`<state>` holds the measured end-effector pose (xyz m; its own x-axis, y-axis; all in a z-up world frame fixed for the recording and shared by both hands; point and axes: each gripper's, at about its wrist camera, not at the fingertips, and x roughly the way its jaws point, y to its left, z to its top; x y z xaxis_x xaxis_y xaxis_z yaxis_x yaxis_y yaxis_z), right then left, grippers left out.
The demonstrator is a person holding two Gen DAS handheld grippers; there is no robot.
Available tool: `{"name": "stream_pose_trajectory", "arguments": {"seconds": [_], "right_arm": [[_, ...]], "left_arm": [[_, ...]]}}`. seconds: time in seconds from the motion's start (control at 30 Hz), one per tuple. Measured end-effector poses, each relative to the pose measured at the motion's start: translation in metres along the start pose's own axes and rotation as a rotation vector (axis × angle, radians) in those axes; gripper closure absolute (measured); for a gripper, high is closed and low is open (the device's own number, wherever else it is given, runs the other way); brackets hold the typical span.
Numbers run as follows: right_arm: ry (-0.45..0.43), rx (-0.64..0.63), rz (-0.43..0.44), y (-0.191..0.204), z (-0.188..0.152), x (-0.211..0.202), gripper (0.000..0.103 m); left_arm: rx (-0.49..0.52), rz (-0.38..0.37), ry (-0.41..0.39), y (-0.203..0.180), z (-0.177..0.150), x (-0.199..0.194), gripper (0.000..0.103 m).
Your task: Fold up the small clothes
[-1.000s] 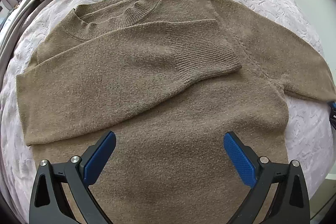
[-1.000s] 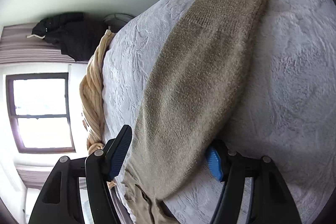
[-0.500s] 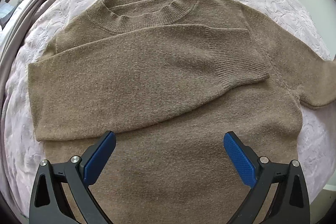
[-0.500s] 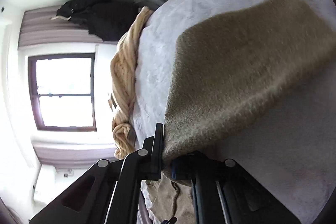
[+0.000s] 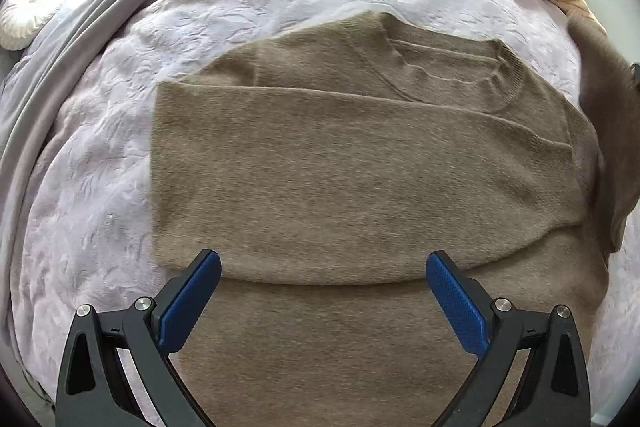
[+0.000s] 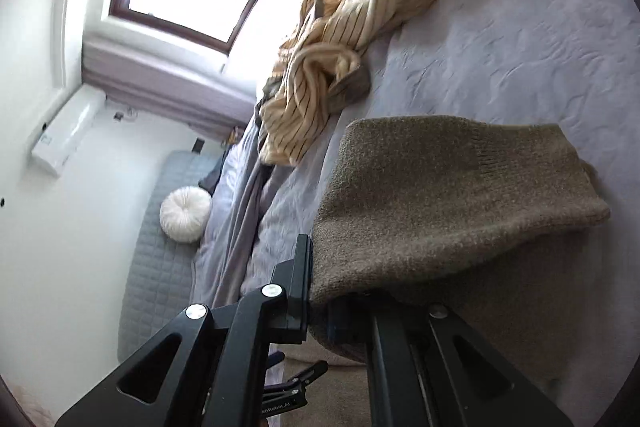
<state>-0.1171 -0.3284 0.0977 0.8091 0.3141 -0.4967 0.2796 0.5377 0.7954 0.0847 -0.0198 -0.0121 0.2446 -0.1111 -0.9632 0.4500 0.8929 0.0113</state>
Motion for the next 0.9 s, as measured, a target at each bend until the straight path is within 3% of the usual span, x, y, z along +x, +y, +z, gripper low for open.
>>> {"name": "stream_pose_trajectory", "arguments": {"seconds": [0.13, 0.23, 0.27, 0.33, 0.4, 0.47, 0.5, 0.53, 0.6, 0.8, 0.9], "right_arm": [[0.196, -0.003, -0.111, -0.013, -0.037, 0.079, 0.092], [0.273, 0.066, -0.216, -0.042, -0.054, 0.106, 0.086], [0.26, 0.114, -0.201, -0.05, -0.055, 0.105, 0.083], [0.193, 0.208, -0.153, -0.059, -0.057, 0.089, 0.054], [0.086, 0.275, -0.14, -0.064, -0.054, 0.066, 0.049], [-0.001, 0.311, -0.137, -0.067, -0.04, 0.05, 0.049], [-0.024, 0.315, -0.148, -0.069, -0.032, 0.048, 0.056], [-0.029, 0.303, -0.147, -0.066, -0.025, 0.05, 0.077], [0.002, 0.236, -0.147, -0.056, -0.015, 0.061, 0.095], [0.251, -0.143, -0.148, 0.018, -0.046, 0.141, 0.095], [0.369, -0.294, -0.222, 0.036, -0.078, 0.171, 0.094]], "left_arm": [[-0.059, 0.029, -0.007, 0.024, 0.003, 0.011, 0.0], [-0.087, 0.012, -0.015, 0.042, 0.003, 0.014, 0.0], [-0.097, -0.003, -0.021, 0.046, 0.003, 0.014, 0.0], [-0.117, -0.043, -0.034, 0.055, 0.005, 0.015, 0.0], [-0.134, -0.087, -0.054, 0.06, 0.004, 0.011, 0.0], [-0.154, -0.152, -0.068, 0.063, 0.004, 0.007, 0.0], [-0.17, -0.192, -0.074, 0.064, 0.003, 0.003, 0.0], [-0.187, -0.242, -0.082, 0.067, 0.004, 0.003, 0.0], [-0.209, -0.309, -0.087, 0.069, 0.003, -0.001, 0.0], [-0.298, -0.541, -0.076, 0.084, 0.009, 0.005, 0.0], [-0.323, -0.585, -0.053, 0.083, 0.01, 0.012, 0.0]]}}
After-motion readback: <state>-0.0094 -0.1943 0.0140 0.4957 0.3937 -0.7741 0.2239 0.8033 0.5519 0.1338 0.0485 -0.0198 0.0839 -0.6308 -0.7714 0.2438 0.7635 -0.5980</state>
